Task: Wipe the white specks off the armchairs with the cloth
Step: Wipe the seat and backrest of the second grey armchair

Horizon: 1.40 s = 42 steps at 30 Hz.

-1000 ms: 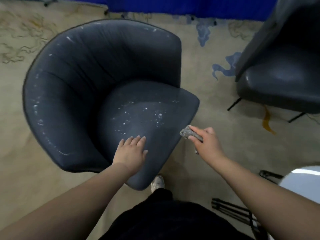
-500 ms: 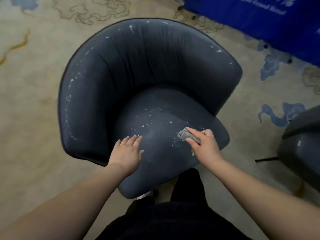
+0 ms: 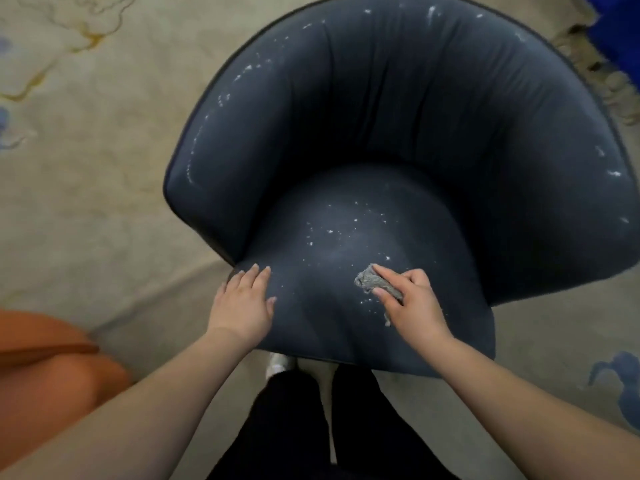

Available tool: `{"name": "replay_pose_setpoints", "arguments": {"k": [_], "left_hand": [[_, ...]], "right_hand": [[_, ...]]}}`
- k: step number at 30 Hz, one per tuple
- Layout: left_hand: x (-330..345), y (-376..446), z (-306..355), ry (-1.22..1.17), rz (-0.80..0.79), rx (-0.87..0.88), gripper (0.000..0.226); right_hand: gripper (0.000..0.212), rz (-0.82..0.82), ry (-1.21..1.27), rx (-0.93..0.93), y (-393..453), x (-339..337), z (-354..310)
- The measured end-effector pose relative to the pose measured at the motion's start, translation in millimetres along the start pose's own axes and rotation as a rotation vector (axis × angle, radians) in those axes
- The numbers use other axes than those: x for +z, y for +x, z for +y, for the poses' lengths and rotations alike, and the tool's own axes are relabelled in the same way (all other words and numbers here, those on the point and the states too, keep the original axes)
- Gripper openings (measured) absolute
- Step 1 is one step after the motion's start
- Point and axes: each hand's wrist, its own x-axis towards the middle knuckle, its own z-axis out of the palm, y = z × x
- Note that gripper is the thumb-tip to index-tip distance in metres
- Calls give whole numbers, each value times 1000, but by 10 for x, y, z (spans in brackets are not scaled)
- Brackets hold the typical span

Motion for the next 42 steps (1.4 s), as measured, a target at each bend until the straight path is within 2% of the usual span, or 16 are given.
{"name": "replay_pose_setpoints", "arguments": {"k": [11,16,22,26,30,35,39,42], "left_hand": [[1182,430,-374,-128,-71,-200,80],[1643,947,-600,-167,-8,-194,95],[1840,1315,-721,-220,90,-165,111],[1921,1306,-739,-266,144,-151,113],[1974,1277,-756,-320,187,-134,110],[1988,1255,-766,-340,207,-128,109],[1978,1239,-777,-336,214,-110,109],[1980,1220,-786,-346,219,-107,108]], "right_hand": [[43,-41,-75,-138,707,1282,601],[45,17,-234,-315,1151,1859,862],[45,73,-440,-521,1527,2353,978],[45,107,-546,-600,1372,2470,1156],[46,112,-536,-689,1457,2458,1146],[46,217,-528,-599,1888,2753,757],[41,125,-578,-749,1591,2694,954],[38,112,-561,-788,1654,2581,1021]]}}
